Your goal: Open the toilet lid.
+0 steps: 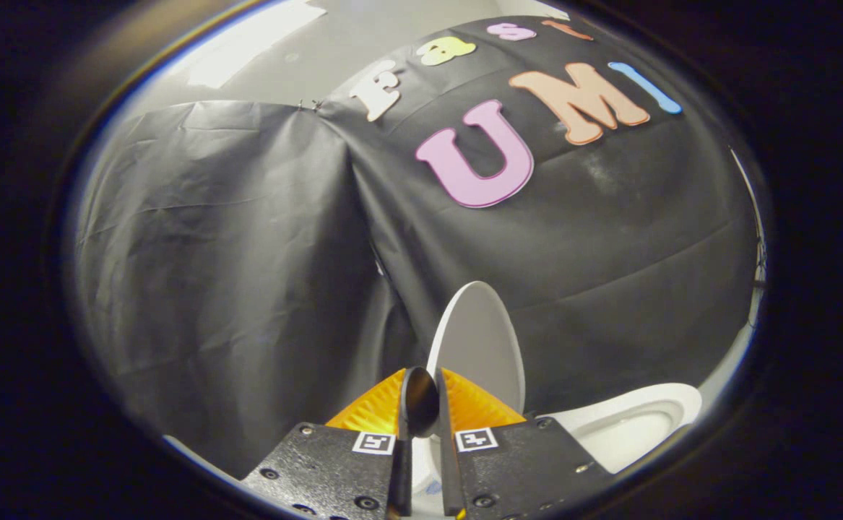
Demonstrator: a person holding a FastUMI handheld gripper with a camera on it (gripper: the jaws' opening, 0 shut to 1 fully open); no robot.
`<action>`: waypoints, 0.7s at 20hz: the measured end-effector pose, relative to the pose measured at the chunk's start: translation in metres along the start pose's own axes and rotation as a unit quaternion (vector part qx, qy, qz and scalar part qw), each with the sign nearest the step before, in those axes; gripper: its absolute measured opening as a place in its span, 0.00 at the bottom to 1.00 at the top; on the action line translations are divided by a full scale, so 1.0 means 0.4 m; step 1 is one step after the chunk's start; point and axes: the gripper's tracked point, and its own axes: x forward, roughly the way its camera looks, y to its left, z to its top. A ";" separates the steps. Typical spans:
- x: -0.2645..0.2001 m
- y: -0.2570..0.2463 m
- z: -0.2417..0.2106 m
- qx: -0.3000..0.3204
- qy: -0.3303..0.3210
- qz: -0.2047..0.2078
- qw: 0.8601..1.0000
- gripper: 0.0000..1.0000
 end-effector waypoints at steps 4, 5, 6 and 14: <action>0.050 0.079 -0.027 -0.009 0.016 0.031 0.999 0.16; 0.067 0.094 -0.034 -0.011 0.019 0.038 0.999 0.17; 0.085 0.107 -0.041 -0.014 0.024 0.042 0.999 0.17; 0.175 0.214 -0.131 -0.056 0.069 0.065 0.994 0.17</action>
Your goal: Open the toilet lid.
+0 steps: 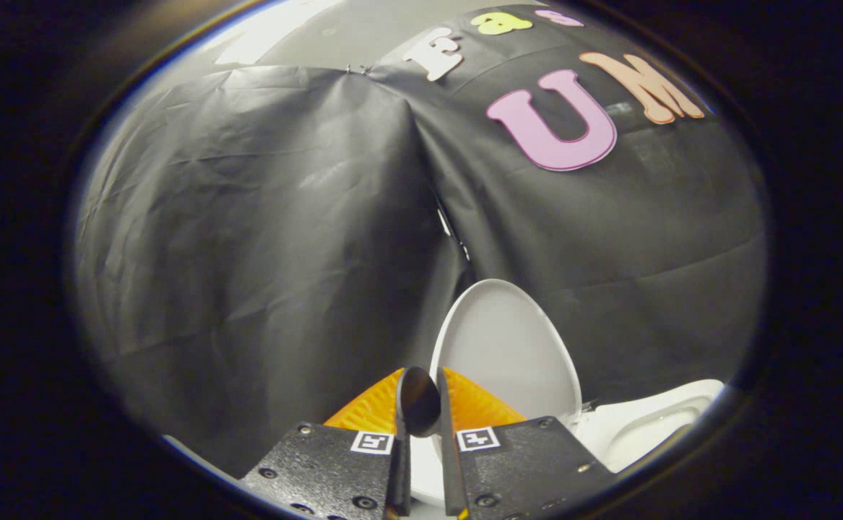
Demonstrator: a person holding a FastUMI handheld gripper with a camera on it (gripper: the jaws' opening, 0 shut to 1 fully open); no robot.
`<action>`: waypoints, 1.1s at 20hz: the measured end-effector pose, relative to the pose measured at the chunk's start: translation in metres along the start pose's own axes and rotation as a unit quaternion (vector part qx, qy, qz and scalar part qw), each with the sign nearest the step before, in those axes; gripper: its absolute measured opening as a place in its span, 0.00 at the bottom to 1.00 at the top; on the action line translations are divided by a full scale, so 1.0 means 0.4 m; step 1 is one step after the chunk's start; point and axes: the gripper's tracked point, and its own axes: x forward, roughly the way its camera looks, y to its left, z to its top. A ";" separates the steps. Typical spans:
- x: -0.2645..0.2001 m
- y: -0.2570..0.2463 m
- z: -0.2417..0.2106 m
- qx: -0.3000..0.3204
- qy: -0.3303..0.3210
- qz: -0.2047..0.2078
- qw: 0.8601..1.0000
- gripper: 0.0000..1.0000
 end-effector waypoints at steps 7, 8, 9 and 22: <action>-0.007 0.010 0.017 -0.063 0.007 -0.034 0.997 0.30; -0.011 0.006 0.016 -0.059 0.001 -0.027 0.998 0.36; -0.017 0.014 0.028 -0.051 -0.013 -0.009 0.999 0.41; -0.289 -0.146 0.263 -0.086 -0.117 -0.076 0.986 0.62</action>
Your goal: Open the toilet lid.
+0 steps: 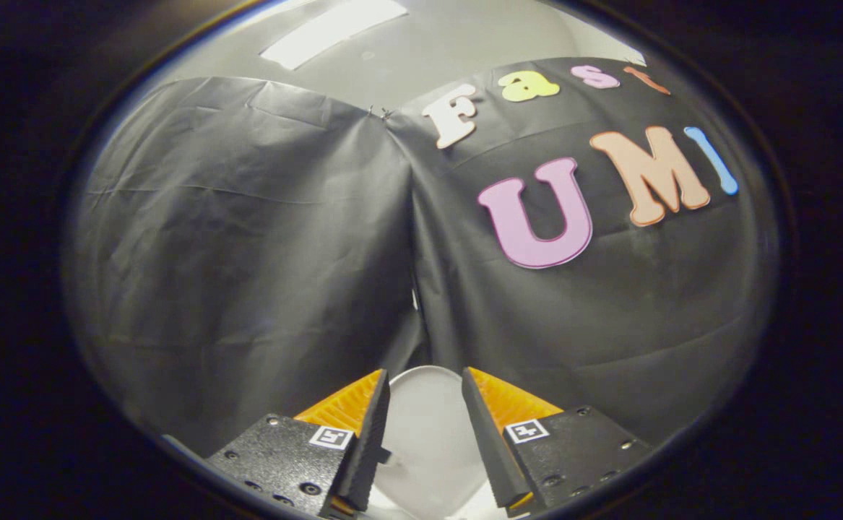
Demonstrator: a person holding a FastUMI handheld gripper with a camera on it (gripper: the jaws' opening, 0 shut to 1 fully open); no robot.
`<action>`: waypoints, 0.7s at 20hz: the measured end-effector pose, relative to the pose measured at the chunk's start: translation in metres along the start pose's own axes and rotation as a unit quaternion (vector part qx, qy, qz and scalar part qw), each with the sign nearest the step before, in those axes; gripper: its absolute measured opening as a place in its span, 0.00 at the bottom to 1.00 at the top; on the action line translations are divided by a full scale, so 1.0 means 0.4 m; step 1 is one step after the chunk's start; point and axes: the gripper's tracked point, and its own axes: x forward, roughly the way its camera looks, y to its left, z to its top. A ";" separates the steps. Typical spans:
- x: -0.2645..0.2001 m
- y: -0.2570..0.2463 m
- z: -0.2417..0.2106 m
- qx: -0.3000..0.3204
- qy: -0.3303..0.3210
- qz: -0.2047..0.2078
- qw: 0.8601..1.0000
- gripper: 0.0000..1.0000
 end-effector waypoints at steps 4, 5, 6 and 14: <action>-0.093 -0.124 -0.007 -0.022 0.027 -0.022 0.999 0.62; -0.118 -0.148 -0.009 -0.022 0.033 -0.020 0.999 0.62; -0.142 -0.180 -0.008 -0.023 0.037 -0.019 0.999 0.62; -0.355 -0.424 -0.002 -0.030 0.041 -0.063 0.997 0.63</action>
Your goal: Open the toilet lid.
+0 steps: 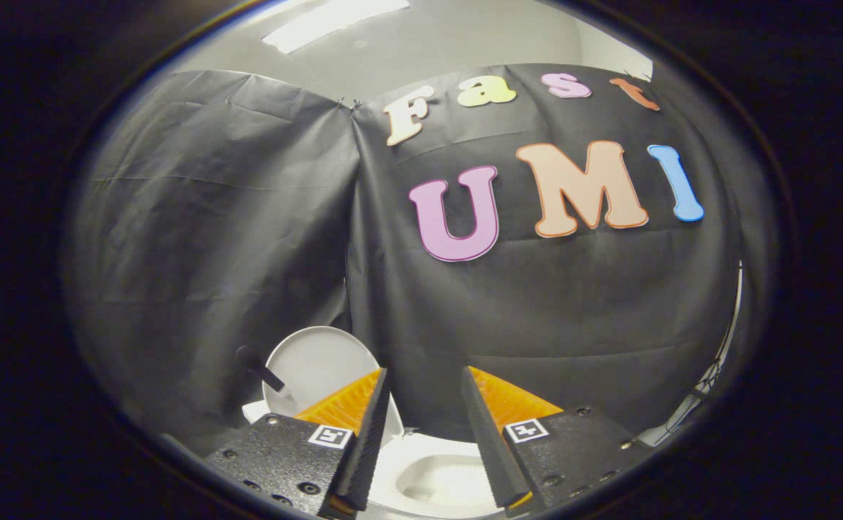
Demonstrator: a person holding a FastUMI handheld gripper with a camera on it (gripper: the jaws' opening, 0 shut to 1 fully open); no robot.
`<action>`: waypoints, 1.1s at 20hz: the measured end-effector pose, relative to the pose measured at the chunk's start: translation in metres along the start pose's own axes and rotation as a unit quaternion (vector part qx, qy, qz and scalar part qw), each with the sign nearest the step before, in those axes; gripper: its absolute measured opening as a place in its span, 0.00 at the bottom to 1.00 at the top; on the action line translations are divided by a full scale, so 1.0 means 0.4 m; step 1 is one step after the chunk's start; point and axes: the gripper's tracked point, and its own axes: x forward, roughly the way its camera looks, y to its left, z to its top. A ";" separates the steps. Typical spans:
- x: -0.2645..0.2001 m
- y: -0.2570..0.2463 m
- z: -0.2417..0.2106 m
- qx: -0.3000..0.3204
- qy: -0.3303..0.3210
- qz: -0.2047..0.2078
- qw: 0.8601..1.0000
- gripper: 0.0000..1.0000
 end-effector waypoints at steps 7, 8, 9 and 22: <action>-0.182 -0.243 -0.061 0.001 0.024 -0.059 0.998 0.63; -0.207 -0.268 -0.075 0.007 0.026 -0.057 0.998 0.61; -0.228 -0.297 -0.090 0.014 0.028 -0.063 0.998 0.60; -0.343 -0.550 -0.313 0.093 0.063 -0.099 0.989 0.56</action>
